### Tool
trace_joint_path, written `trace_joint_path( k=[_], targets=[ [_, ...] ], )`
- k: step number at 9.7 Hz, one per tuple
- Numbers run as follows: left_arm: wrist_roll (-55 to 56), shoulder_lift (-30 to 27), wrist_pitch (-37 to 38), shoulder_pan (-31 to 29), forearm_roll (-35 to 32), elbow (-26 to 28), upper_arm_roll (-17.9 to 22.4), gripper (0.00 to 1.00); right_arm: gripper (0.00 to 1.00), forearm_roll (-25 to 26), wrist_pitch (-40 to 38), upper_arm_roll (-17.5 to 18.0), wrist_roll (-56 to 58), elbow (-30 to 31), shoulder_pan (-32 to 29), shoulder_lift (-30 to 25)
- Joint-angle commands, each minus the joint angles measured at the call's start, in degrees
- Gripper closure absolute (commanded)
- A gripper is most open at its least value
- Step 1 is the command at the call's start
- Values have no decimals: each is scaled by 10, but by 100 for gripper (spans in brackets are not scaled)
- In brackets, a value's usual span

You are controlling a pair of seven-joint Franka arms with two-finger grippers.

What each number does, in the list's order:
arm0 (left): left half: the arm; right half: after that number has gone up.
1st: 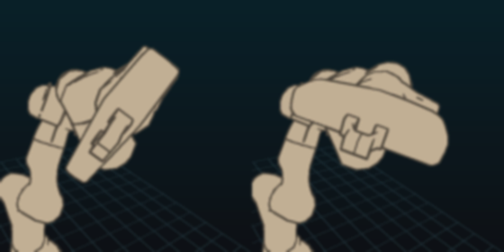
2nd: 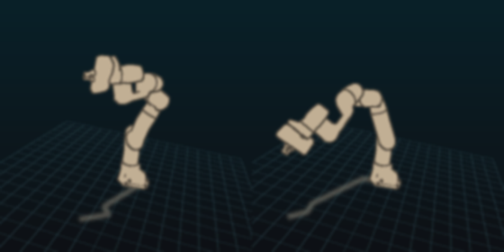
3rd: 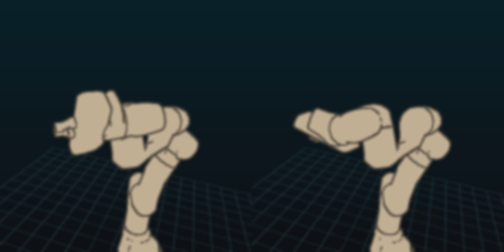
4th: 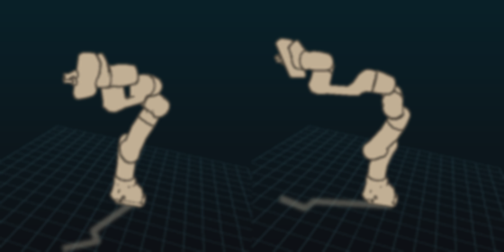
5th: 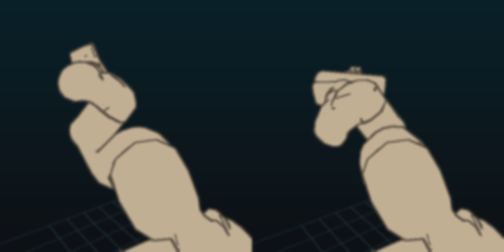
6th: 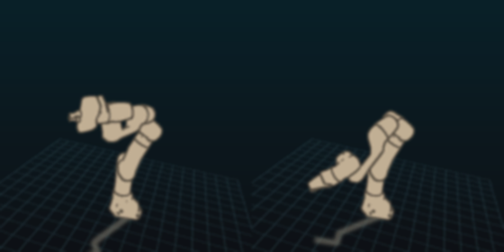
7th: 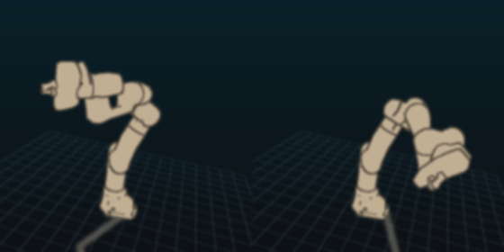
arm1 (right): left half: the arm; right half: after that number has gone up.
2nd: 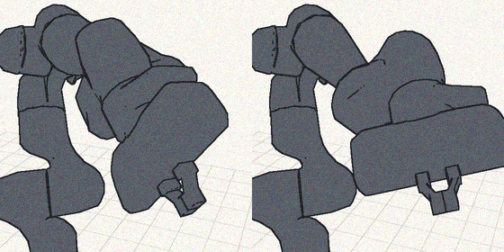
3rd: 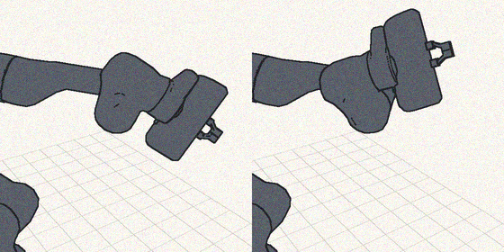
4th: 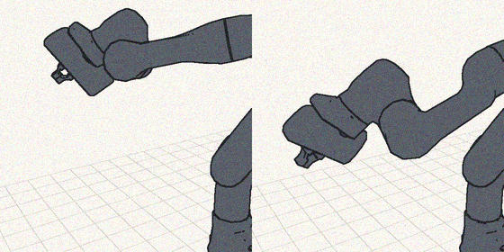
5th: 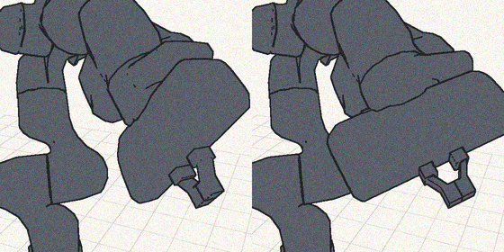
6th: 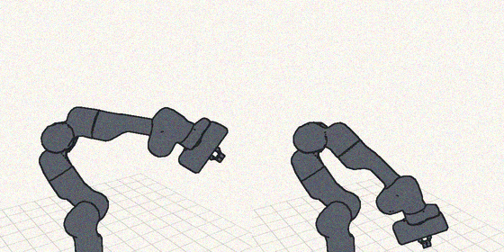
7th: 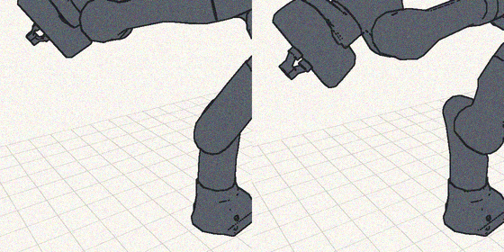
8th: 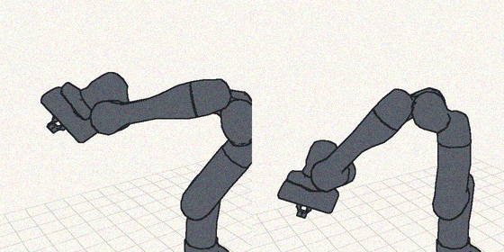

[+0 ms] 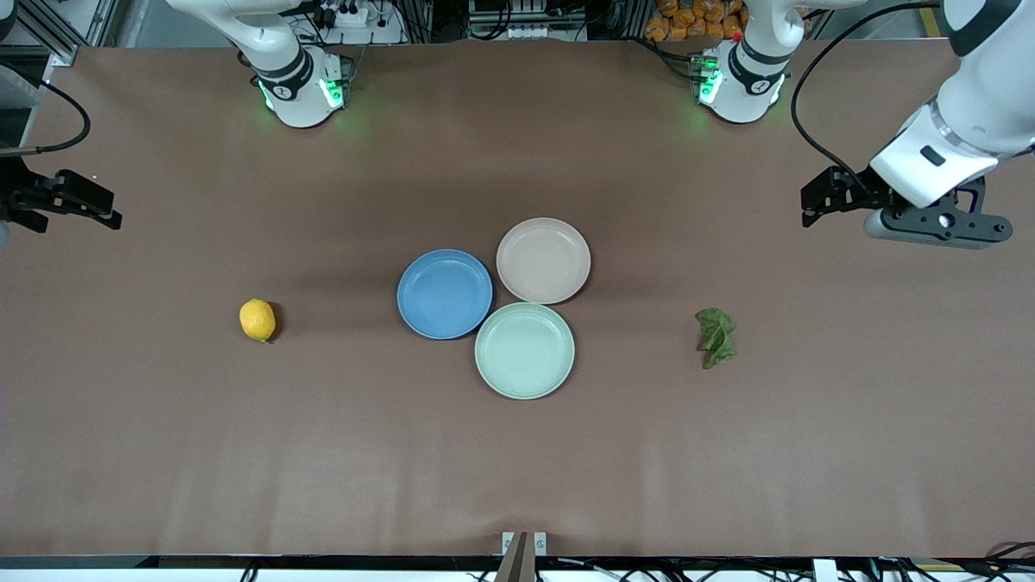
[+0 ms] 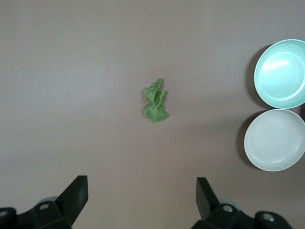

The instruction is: Place lemon and lettuce in plates

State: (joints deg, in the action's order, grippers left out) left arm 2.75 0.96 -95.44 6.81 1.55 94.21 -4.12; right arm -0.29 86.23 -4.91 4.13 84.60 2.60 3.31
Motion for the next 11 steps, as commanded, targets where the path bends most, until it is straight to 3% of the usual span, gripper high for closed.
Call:
trace_joint_path(
  k=[1,11],
  targets=[
    [-13,37,-1,0,6,-10,-2,0,0,7,-3,6,-7,-3,-7,0],
    [-10,170,-132,20,11,-30,-4,0,0,6,-7,6,-3,7,0,24]
  ],
)
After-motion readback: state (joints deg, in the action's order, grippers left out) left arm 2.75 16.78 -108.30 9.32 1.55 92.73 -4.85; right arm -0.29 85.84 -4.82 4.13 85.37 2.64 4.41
